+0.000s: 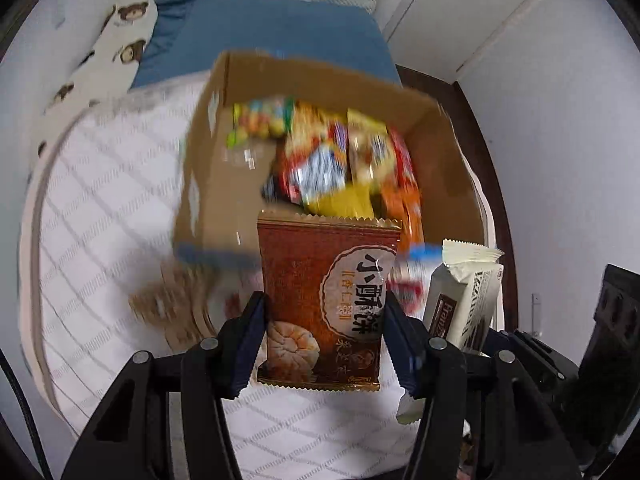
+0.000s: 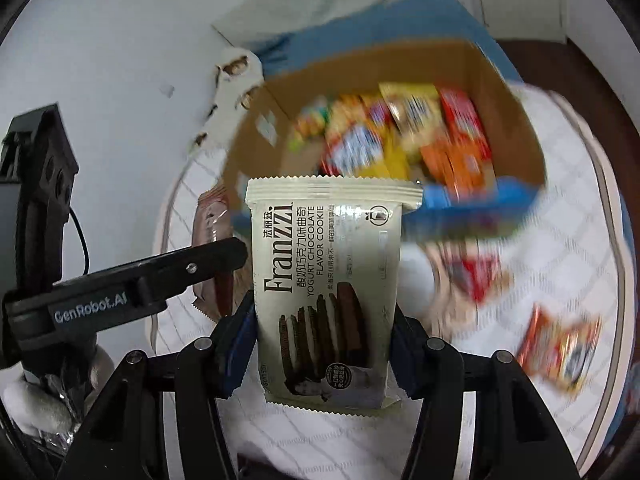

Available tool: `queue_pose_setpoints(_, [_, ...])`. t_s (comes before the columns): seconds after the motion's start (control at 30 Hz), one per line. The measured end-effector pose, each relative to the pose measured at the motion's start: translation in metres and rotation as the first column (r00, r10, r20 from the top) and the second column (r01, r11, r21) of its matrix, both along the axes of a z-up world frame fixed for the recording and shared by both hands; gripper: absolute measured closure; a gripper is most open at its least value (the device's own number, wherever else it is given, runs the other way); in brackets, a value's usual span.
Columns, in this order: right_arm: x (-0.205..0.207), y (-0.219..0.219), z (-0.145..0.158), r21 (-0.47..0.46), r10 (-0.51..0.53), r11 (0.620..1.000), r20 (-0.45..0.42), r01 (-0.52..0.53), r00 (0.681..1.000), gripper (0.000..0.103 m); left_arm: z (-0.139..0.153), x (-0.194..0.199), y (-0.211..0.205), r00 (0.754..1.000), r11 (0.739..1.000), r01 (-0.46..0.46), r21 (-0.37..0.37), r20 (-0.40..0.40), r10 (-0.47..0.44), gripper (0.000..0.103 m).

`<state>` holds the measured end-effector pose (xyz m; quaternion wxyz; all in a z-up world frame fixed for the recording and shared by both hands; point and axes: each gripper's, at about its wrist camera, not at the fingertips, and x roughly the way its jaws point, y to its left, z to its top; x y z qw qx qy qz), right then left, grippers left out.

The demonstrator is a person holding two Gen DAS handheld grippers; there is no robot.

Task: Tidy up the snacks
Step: 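Carry both packs into the box and open both tools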

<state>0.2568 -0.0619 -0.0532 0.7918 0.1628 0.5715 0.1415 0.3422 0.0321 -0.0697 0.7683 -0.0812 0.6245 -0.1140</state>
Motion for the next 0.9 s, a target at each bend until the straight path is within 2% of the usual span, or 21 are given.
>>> queue_pose_setpoints(0.07, [0.032,0.004,0.0,-0.011,0.004,1.0,0.014,-0.003,1.0,0.043,0.0,0.027,0.006,1.0,1.0,-0.009,0.015,-0.007,0.009,0.049])
queue_pose_setpoints(0.17, [0.069,0.017,-0.007,-0.023,0.016,1.0,-0.004,-0.016,1.0,0.042,-0.014,0.066,0.012,0.999,0.999,-0.021,0.049,-0.044,0.023,0.049])
queue_pose_setpoints(0.3, [0.107,0.03,-0.029,-0.055,0.032,0.998,-0.043,-0.035,0.999,0.043,-0.053,0.102,0.02,0.991,0.994,-0.033,0.1,-0.128,0.045,0.049])
queue_pose_setpoints(0.5, [0.136,0.045,-0.066,-0.072,0.059,0.995,-0.103,-0.067,0.993,0.042,-0.09,0.118,0.025,0.976,0.989,-0.034,0.141,-0.209,0.063,0.049])
queue_pose_setpoints(0.7, [0.149,0.055,-0.094,-0.036,0.079,0.996,-0.168,-0.086,0.983,0.041,-0.11,0.116,0.032,0.961,0.989,-0.068,0.134,-0.257,0.101,0.047])
queue_pose_setpoints(0.77, [0.15,0.054,-0.104,-0.011,0.08,0.996,-0.217,-0.085,0.973,0.031,-0.112,0.116,0.033,0.961,0.99,-0.07,0.125,-0.257,0.1,0.046])
queue_pose_setpoints(0.8, [0.151,0.054,-0.107,-0.009,0.081,0.996,-0.229,-0.086,0.97,0.022,-0.112,0.115,0.033,0.961,0.99,-0.071,0.118,-0.256,0.1,0.044])
queue_pose_setpoints(0.83, [0.152,0.054,-0.109,-0.016,0.082,0.996,-0.231,-0.088,0.97,0.02,-0.111,0.115,0.033,0.963,0.99,-0.068,0.12,-0.251,0.097,0.04])
queue_pose_setpoints(0.9, [0.152,0.053,-0.11,-0.027,0.08,0.996,-0.23,-0.088,0.97,0.02,-0.11,0.115,0.03,0.967,0.99,-0.058,0.13,-0.24,0.088,0.04])
